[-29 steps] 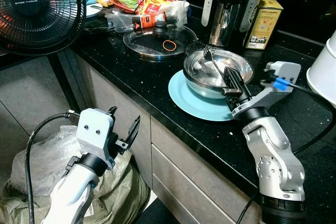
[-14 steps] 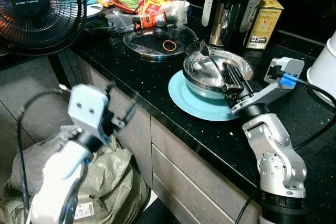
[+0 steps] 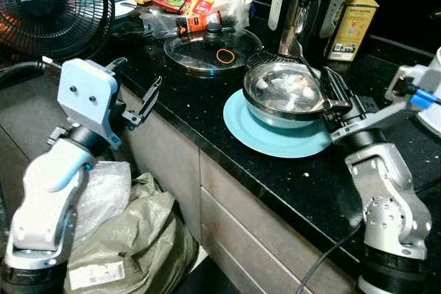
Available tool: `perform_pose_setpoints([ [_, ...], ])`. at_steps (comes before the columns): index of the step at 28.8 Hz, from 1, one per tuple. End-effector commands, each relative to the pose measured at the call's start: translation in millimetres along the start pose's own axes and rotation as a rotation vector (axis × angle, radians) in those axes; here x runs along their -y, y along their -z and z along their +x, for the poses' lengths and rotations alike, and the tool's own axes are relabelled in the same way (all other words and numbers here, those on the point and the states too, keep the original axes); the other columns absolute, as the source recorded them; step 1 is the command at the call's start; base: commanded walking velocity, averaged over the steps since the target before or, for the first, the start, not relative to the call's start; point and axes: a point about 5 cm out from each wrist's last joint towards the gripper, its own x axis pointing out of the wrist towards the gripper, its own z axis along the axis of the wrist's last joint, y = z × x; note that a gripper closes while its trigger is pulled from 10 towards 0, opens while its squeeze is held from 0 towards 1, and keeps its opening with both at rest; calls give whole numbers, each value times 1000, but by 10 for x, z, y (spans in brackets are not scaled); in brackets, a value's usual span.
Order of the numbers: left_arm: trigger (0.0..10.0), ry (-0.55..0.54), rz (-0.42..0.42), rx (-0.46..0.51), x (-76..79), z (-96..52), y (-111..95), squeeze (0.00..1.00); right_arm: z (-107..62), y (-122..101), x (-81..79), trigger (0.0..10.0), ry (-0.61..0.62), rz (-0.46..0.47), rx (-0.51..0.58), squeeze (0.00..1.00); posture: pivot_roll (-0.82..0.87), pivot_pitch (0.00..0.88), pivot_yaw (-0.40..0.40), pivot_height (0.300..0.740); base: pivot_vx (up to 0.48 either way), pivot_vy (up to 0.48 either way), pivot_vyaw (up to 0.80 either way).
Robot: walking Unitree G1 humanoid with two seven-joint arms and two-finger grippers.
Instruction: Kitchen organization
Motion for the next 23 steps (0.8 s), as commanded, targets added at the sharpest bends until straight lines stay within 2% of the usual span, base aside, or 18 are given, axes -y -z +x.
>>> perform_pose_setpoints([
  [1, 10000, 19, -5, 12, -12, 34, -11, 0, -58, -54, 89, 10000, 27, -17, 4, 0, 31, 0, 5, 740, 0, 0, -800],
  [6, 10000, 38, 10, 33, -44, 119, -35, 0, -123, -67, 73, 10000, 13, -14, 4, 0, 20, 0, 13, 740, 0, 0, -800],
  [15, 10000, 53, 28, 47, -51, 166, -67, 0, -174, -27, -117, 10000, -88, 14, -15, 0, 10, 0, 18, 740, 0, 0, -731],
  [19, 10000, 57, 36, 41, -62, 167, -64, 0, -175, -38, -164, 10000, -121, 11, -15, 0, 13, 0, 17, 740, 0, 0, 0],
  [21, 10000, 83, 82, -12, -99, 152, -17, 0, -173, -46, -239, 10000, -167, 10, -21, 0, 13, 0, 16, 740, 0, 0, 0],
  [23, 10000, 90, 90, -27, -115, 148, 0, 0, -173, -47, -255, 10000, -176, 12, -23, 0, 15, 0, 15, 740, 0, 0, 0],
])
